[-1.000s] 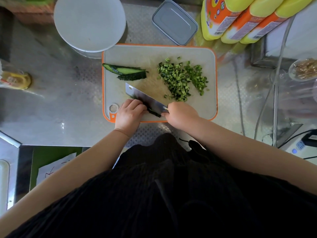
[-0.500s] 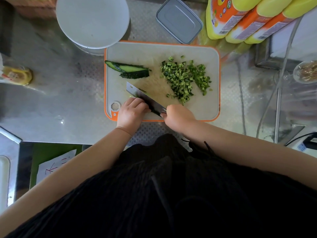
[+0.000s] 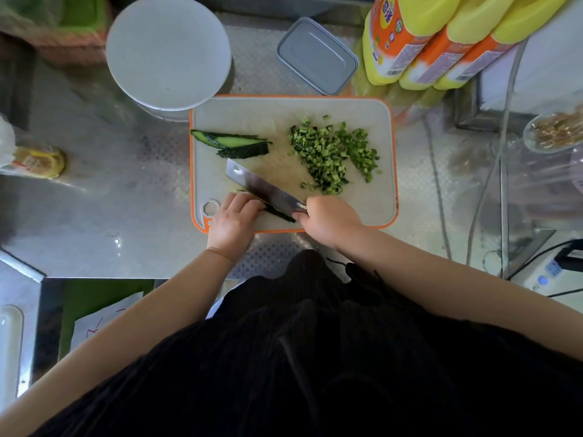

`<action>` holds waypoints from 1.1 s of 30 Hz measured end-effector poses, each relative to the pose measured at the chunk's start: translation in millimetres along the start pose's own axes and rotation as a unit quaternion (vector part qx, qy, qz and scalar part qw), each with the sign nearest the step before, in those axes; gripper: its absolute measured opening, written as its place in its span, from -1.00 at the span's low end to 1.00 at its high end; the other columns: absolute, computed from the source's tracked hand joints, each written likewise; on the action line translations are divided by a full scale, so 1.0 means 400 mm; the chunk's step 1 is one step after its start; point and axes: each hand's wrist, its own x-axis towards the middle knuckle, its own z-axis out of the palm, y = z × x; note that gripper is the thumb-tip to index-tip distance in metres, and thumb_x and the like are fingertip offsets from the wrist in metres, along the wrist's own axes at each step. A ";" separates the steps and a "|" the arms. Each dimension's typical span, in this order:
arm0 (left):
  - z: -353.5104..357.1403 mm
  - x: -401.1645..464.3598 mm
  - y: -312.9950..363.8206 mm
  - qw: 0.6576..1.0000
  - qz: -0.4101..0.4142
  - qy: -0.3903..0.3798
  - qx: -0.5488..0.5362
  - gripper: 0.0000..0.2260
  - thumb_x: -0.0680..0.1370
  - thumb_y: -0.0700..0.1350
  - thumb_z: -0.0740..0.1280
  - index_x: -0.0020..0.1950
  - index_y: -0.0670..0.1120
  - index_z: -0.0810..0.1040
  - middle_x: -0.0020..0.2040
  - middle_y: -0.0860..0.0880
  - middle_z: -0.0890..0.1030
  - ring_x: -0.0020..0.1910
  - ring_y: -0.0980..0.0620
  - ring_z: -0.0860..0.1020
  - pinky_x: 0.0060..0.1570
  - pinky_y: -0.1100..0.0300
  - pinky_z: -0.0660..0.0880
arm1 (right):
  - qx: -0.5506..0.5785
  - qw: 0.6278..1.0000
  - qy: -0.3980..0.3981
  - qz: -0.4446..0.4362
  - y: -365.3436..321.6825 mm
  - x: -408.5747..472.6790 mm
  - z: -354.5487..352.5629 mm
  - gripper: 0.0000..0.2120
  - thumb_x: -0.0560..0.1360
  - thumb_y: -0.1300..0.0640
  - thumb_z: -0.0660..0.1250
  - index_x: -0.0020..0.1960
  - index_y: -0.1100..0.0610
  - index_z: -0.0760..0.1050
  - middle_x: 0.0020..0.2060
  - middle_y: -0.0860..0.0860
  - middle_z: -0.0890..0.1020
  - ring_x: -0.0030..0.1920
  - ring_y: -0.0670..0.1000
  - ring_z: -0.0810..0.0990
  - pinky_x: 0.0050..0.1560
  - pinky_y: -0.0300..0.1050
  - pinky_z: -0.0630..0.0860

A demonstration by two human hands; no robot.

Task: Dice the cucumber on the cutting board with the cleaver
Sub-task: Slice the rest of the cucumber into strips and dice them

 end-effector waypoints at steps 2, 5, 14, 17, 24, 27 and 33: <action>-0.003 0.002 -0.005 1.000 -0.007 -0.013 0.003 -0.77 0.38 -0.35 0.45 0.00 -0.16 0.62 -0.04 -0.13 0.57 -0.01 -0.13 0.44 -0.12 -0.06 0.55 | -0.005 1.000 -0.004 -0.004 -0.001 0.000 -0.001 -0.71 0.60 -0.07 0.16 -0.15 0.12 0.35 -0.35 -0.01 0.41 -0.26 0.09 0.45 -0.30 -0.10 0.33; -0.010 0.005 -0.005 0.999 -0.003 -0.032 0.008 -0.69 0.29 -0.37 0.47 -0.01 -0.16 0.63 -0.03 -0.12 0.58 -0.01 -0.13 0.45 -0.11 -0.04 0.55 | -0.014 1.000 -0.008 -0.006 -0.006 -0.001 0.004 -0.73 0.61 -0.06 0.16 -0.15 0.11 0.34 -0.36 -0.02 0.39 -0.24 0.10 0.46 -0.29 -0.08 0.33; -0.008 0.013 -0.001 1.000 -0.009 0.013 -0.014 -0.80 0.37 -0.40 0.47 -0.08 -0.16 0.66 -0.08 -0.09 0.62 -0.06 -0.11 0.48 -0.18 0.06 0.52 | -0.048 0.998 -0.030 -0.008 -0.032 0.008 -0.010 -0.78 0.61 0.04 0.19 -0.17 0.12 0.34 -0.37 0.00 0.42 -0.28 0.09 0.47 -0.26 -0.08 0.38; -0.007 0.013 -0.005 1.000 -0.009 0.016 -0.017 -0.81 0.37 -0.39 0.47 -0.09 -0.16 0.66 -0.09 -0.10 0.62 -0.06 -0.10 0.48 -0.18 0.06 0.52 | -0.046 0.998 -0.030 -0.001 -0.037 0.012 -0.005 -0.80 0.61 0.05 0.19 -0.15 0.10 0.34 -0.37 0.00 0.39 -0.25 0.10 0.47 -0.24 -0.09 0.37; -0.004 0.011 -0.011 1.000 0.010 0.025 -0.004 -0.82 0.38 -0.37 0.49 -0.09 -0.17 0.66 -0.08 -0.10 0.62 -0.05 -0.09 0.48 -0.17 0.05 0.53 | -0.004 0.999 -0.029 0.031 -0.041 0.030 0.002 -0.76 0.60 -0.02 0.21 -0.13 0.14 0.38 -0.32 0.02 0.45 -0.18 0.12 0.52 -0.22 -0.08 0.40; -0.004 0.004 -0.005 0.999 0.020 0.027 0.010 -0.91 0.44 -0.32 0.46 -0.08 -0.18 0.66 -0.06 -0.12 0.62 -0.06 -0.13 0.50 -0.17 0.01 0.55 | 0.018 0.999 -0.017 0.041 -0.038 0.030 0.004 -0.73 0.59 -0.06 0.21 -0.05 0.16 0.44 -0.24 0.05 0.49 -0.18 0.11 0.51 -0.22 -0.08 0.41; -0.006 -0.001 0.004 1.000 0.007 0.023 0.020 -0.89 0.55 -0.18 0.34 -0.09 -0.18 0.63 -0.07 -0.11 0.60 -0.04 -0.11 0.48 -0.21 0.01 0.54 | 0.009 1.000 0.013 0.013 -0.033 0.000 -0.001 -0.75 0.61 -0.03 0.17 -0.04 0.15 0.45 -0.23 0.05 0.48 -0.18 0.13 0.50 -0.22 -0.08 0.39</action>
